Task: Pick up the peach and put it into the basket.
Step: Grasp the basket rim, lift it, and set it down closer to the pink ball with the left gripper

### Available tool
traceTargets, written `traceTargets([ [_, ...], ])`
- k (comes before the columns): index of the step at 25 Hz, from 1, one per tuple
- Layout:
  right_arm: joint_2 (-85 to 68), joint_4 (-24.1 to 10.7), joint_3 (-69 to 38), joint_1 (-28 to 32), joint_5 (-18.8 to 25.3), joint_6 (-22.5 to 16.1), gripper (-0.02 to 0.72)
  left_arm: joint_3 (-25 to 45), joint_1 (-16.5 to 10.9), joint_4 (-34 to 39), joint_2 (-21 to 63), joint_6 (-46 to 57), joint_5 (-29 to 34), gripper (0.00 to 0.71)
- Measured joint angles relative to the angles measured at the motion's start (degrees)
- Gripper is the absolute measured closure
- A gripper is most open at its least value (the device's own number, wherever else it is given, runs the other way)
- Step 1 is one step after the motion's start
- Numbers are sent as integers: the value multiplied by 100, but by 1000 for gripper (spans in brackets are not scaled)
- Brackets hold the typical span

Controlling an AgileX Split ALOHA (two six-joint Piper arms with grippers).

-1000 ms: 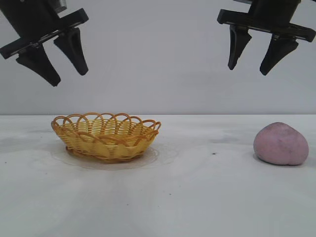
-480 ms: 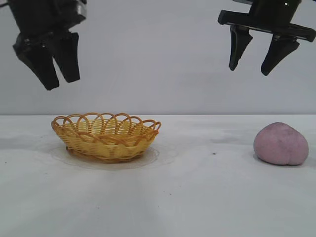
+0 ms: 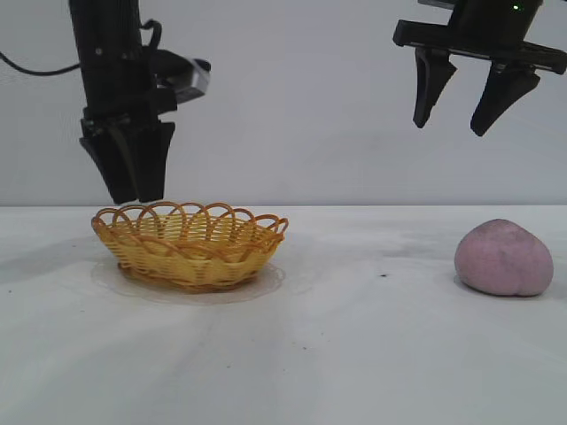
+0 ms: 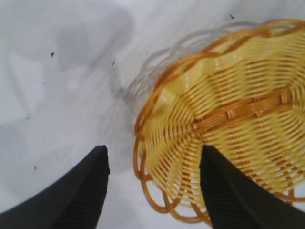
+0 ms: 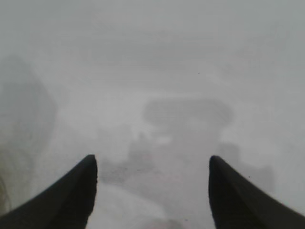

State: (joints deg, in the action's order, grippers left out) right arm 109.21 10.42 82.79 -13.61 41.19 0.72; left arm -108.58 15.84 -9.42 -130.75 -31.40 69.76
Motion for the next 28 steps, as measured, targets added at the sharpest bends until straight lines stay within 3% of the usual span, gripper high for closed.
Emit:
traceTargets([
  [6, 0, -42, 0, 0, 0, 0, 285, -23, 0, 176, -303, 393, 14, 302],
  [8, 0, -42, 0, 0, 0, 0, 285, -23, 0, 176, -371, 614, 13, 401],
  [10, 0, -45, 0, 0, 0, 0, 285, -37, 0, 145, -409, 766, 16, 552],
  [12, 0, -45, 0, 0, 0, 0, 285, -101, 13, 119, -409, 844, 54, 640],
  [17, 0, -55, 0, 0, 26, 0, 285, -187, 15, 106, -303, 1217, 78, 640],
  [18, 0, -67, 0, 0, 40, 0, 285, -187, 15, 106, -220, 1405, 78, 710],
  [22, 0, -67, 0, 0, 74, 0, 285, -170, 15, 139, 219, 2368, 43, 710],
  [28, 0, -67, 0, 0, 62, 0, 285, 678, 15, -423, 899, 2891, 13, 710],
])
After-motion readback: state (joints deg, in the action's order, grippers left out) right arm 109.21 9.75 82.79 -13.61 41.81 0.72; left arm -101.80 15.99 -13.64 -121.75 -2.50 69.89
